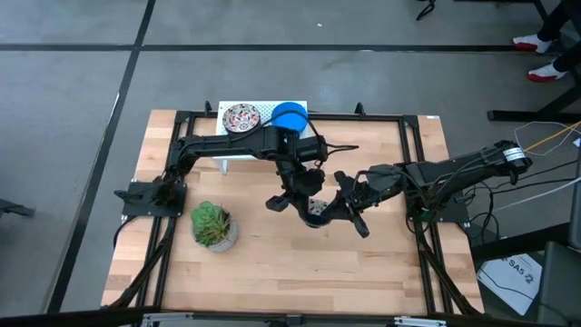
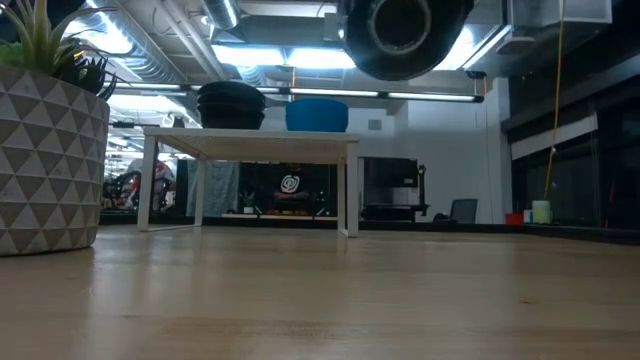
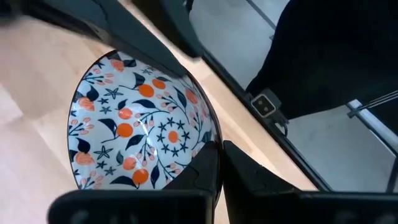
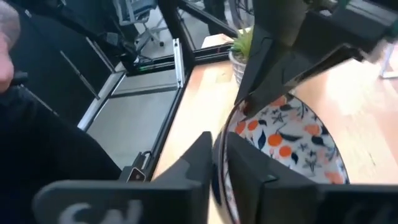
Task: Pick & Place Mini bowls
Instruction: Stack the white patterned bowl on the white patterned bowl on the shelf, then return to Home Position
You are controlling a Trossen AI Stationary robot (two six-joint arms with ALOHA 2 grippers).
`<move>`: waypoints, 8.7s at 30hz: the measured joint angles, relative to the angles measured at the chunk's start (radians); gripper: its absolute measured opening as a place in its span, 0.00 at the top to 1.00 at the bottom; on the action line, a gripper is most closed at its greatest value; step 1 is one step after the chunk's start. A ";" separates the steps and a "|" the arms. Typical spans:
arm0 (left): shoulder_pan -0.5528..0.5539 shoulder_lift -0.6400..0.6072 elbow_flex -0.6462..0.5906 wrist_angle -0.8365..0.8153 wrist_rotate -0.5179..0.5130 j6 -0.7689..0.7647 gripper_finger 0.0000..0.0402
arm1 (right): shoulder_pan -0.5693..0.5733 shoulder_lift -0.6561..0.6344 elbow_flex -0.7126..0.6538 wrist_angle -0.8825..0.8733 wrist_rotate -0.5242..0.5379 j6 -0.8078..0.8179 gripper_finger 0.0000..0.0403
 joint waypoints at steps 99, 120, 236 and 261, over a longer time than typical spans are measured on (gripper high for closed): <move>-0.149 -0.552 0.001 -0.361 -1.378 -0.645 0.99 | -0.039 0.145 -0.002 -0.031 0.232 0.179 0.47; 0.079 -0.368 0.001 -0.361 -1.208 -0.528 0.99 | -0.039 0.192 -0.002 -0.306 0.231 0.173 0.47; 0.053 -0.858 -0.437 0.108 -0.820 -0.472 0.70 | -0.051 0.154 -0.006 -0.237 0.052 0.030 0.47; 0.026 -1.710 -1.922 1.219 -0.903 -0.869 0.70 | -0.134 -0.688 -0.621 0.104 0.130 -0.097 0.47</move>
